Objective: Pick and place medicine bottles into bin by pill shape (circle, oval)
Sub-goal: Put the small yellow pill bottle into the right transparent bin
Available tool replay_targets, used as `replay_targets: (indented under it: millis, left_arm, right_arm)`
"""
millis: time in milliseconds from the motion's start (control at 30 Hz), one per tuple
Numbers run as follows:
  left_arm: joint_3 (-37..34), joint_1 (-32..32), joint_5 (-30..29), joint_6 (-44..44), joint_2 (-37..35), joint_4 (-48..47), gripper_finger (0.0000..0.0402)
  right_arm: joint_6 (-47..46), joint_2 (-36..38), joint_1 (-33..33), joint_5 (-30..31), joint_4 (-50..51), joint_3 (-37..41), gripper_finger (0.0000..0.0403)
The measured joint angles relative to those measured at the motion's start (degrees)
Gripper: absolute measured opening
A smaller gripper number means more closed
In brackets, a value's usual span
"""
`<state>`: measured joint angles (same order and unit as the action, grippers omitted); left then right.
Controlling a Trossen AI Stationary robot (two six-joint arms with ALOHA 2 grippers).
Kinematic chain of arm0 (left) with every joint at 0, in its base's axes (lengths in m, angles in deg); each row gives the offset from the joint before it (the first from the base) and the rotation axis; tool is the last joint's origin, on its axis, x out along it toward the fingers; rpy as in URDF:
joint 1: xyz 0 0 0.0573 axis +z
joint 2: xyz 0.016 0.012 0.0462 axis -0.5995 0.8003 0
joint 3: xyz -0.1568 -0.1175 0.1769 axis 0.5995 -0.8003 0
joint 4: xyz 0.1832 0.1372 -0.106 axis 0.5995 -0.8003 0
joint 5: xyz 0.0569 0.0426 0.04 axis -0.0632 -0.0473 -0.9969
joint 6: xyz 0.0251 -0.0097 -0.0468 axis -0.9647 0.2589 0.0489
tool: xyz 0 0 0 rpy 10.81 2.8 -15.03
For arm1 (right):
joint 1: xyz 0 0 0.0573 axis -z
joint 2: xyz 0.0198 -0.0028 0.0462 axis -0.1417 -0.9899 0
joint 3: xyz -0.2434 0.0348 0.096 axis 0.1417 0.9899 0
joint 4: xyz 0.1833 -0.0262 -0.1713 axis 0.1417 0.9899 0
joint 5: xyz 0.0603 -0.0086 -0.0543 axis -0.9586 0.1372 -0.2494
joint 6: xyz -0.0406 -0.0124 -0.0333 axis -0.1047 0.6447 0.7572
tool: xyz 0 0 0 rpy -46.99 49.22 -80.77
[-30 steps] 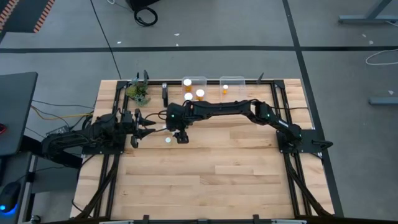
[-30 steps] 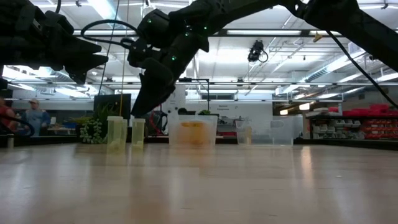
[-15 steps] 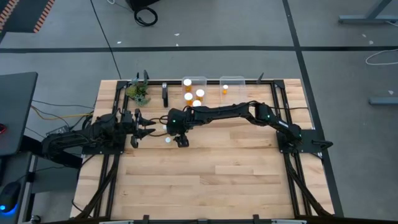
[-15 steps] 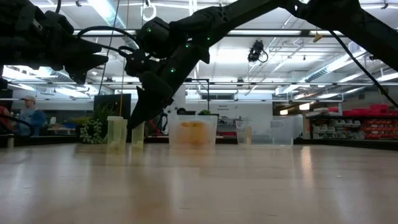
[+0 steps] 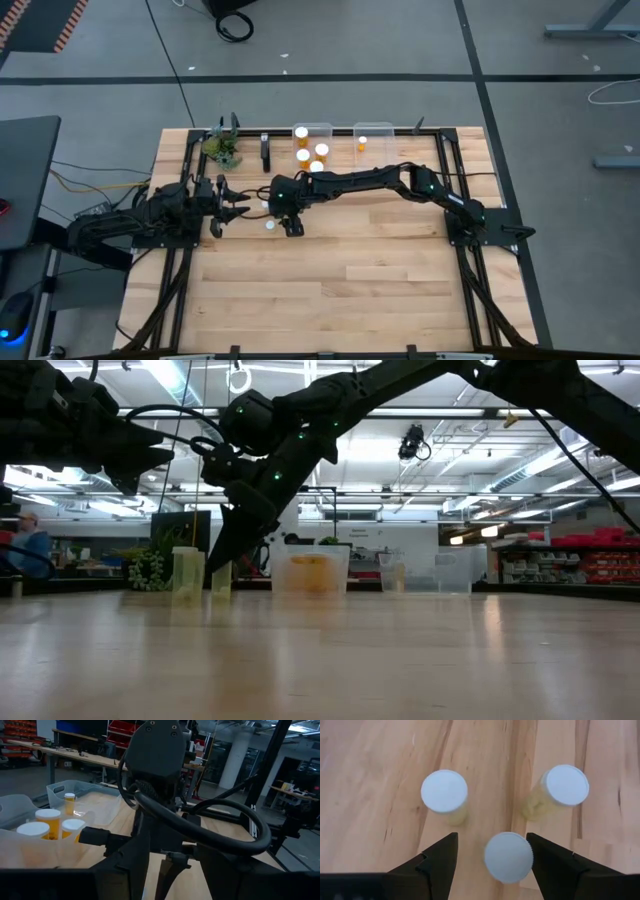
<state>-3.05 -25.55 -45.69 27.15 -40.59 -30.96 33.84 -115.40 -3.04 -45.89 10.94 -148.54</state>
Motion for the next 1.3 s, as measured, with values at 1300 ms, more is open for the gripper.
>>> replay_targets:
  millis: [1300]
  left_arm:
    - [0.00,0.00,0.00,0.00,0.01,0.00,0.0172]
  right_arm:
    - [-0.92,0.00,0.00,1.75,0.47,0.00,0.0143]
